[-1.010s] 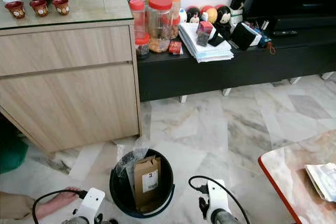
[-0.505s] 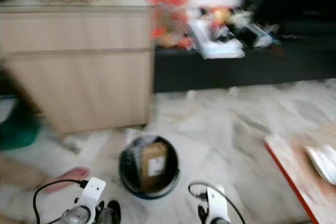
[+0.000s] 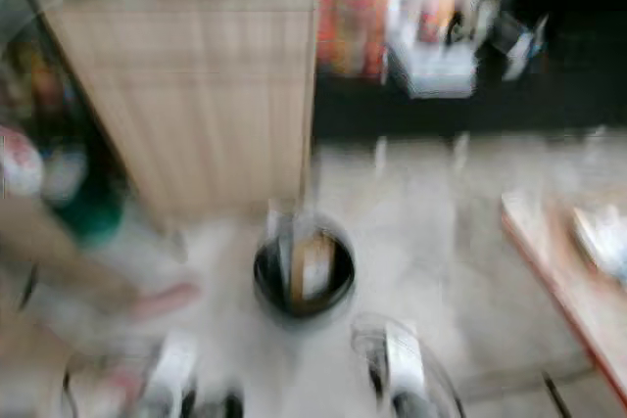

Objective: Picking trash to rubbish bin

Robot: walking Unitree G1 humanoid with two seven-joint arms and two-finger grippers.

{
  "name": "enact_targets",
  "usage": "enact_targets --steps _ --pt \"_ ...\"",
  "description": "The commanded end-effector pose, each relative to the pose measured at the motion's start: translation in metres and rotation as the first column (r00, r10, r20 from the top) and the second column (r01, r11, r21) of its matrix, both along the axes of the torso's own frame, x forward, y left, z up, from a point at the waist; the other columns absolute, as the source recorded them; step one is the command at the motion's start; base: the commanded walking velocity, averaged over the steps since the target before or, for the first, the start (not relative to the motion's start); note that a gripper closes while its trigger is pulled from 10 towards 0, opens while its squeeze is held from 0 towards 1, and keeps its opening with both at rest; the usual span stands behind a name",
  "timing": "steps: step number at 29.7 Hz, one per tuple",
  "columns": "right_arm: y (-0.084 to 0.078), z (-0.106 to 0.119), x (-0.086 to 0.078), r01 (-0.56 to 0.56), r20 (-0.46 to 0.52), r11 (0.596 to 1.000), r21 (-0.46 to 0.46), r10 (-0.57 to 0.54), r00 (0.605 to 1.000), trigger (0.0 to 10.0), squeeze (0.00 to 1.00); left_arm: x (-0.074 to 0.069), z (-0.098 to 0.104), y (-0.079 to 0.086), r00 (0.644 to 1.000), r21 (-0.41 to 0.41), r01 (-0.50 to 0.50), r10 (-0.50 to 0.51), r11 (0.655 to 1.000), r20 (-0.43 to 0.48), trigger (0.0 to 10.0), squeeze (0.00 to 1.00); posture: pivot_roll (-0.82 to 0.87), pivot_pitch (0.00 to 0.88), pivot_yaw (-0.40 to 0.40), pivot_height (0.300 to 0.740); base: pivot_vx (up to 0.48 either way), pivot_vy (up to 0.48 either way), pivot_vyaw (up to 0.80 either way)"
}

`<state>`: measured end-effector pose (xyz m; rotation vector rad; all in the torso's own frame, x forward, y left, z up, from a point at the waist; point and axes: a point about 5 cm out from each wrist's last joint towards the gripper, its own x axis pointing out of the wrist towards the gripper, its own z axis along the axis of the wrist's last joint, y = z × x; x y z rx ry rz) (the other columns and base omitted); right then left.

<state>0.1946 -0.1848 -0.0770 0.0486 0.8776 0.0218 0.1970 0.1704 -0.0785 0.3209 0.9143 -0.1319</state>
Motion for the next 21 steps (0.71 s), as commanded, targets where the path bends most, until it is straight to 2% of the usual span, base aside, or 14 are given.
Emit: enact_targets --steps 1,9,11,14,16,17,19,21 --pt "0.000 0.000 0.000 0.013 0.003 1.000 0.012 -0.013 1.000 10.0 0.00 -0.009 -0.005 0.004 0.999 0.018 -0.002 0.003 1.000 -0.037 10.0 0.00 0.08 0.139 -0.101 0.740 0.000 0.000 0.00" --pt "0.002 0.011 0.018 0.000 0.094 1.000 0.027 -0.002 0.996 10.0 0.00 0.002 0.002 0.008 0.999 0.027 -0.028 0.027 0.999 0.034 10.0 0.00 0.08 0.139 -0.103 0.740 0.000 0.000 0.00" --pt "0.005 0.018 0.028 -0.036 0.136 0.999 0.016 0.033 0.990 10.0 0.00 0.011 0.008 0.010 0.996 0.031 -0.039 0.036 0.999 0.086 10.0 0.00 0.08 0.139 -0.103 0.740 0.000 0.000 0.00" --pt "0.008 0.034 0.049 -0.077 0.248 0.997 0.001 0.074 0.966 10.0 0.00 0.035 0.027 0.018 0.965 0.047 -0.094 0.080 0.994 0.248 10.0 0.00 0.08 0.134 -0.103 0.740 0.000 0.000 0.00" --pt "0.009 0.037 0.052 -0.083 0.266 0.997 0.001 0.079 0.961 10.0 0.00 0.038 0.030 0.019 0.958 0.047 -0.100 0.084 0.994 0.274 10.0 0.00 0.08 0.135 -0.104 0.740 0.000 0.000 0.00" --pt "0.010 0.042 0.058 -0.096 0.299 0.995 -0.003 0.093 0.950 10.0 0.00 0.045 0.036 0.021 0.945 0.047 -0.111 0.091 0.993 0.316 10.0 0.00 0.08 0.135 -0.104 0.740 0.000 0.000 0.00" --pt "0.017 0.059 0.075 -0.128 0.410 0.992 0.018 0.109 0.906 10.0 0.00 0.062 0.054 0.027 0.893 0.049 -0.137 0.102 0.989 0.438 10.0 0.00 0.08 0.135 -0.103 0.740 0.000 0.000 0.00" --pt "0.024 0.080 0.093 -0.161 0.530 0.986 0.043 0.114 0.840 10.0 0.00 0.079 0.075 0.033 0.828 0.038 -0.164 0.117 0.986 0.549 10.0 0.00 0.07 0.133 -0.102 0.740 0.000 0.000 0.00"
